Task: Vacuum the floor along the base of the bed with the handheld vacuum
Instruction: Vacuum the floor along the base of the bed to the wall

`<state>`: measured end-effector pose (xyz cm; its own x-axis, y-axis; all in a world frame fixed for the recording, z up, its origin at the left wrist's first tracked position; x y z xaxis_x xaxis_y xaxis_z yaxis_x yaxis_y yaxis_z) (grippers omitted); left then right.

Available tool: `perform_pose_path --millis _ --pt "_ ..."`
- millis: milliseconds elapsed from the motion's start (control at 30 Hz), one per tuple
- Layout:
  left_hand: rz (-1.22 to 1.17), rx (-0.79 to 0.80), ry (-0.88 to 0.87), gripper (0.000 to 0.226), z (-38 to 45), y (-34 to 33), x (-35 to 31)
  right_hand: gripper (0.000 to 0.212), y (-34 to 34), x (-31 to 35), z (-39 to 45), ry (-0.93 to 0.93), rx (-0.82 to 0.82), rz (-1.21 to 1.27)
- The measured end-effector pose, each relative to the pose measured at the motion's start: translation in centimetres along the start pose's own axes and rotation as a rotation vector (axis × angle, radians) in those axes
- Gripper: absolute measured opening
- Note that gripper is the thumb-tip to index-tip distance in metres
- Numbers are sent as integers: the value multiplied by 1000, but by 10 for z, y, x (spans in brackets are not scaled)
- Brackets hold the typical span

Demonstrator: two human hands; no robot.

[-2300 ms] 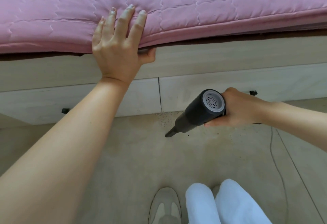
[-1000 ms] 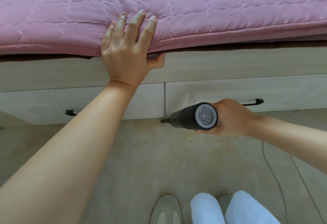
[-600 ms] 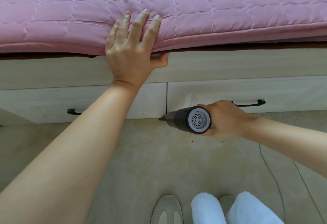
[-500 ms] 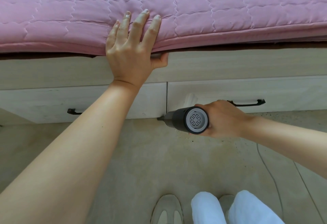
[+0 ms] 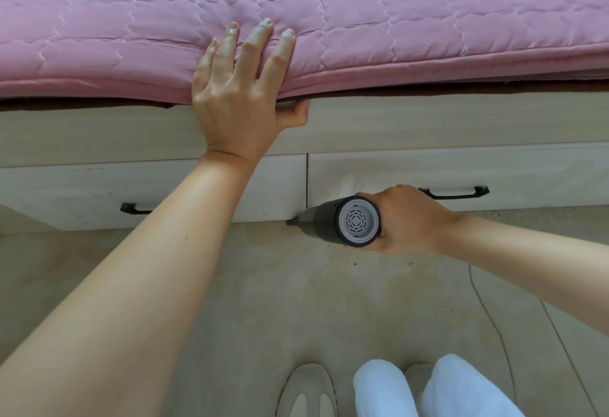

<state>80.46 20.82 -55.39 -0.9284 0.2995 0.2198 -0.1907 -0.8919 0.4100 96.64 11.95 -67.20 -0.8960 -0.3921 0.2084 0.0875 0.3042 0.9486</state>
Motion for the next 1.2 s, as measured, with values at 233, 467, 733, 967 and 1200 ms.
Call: perform_pose_path --millis 233,467,733,967,1200 --pt "-9 -3 -8 61 -1 0 0 53 7 -29 -21 -80 9 45" --pt "-8 11 -11 61 -2 0 1 56 9 -40 -36 -97 9 91" --pt "-4 26 -4 63 -3 -1 1 38 17 -48 -44 -137 69 310" --pt "-3 22 -1 64 -3 0 1 26 22 -42 -53 -122 133 358" --pt "-8 26 3 61 -3 -1 1 37 19 -42 -43 -163 35 245"
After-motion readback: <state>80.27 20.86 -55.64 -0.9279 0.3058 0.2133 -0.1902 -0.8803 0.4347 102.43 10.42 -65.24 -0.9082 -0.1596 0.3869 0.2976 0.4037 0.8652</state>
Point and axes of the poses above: each hand's wrist, its own z-axis towards the middle knuckle, its own y-axis out of the back of the hand, x = y × z, the point moved 8 cm from there along z, towards the middle knuckle, and after that the axes turned 11 degrees about x, right-handed, at the moved point
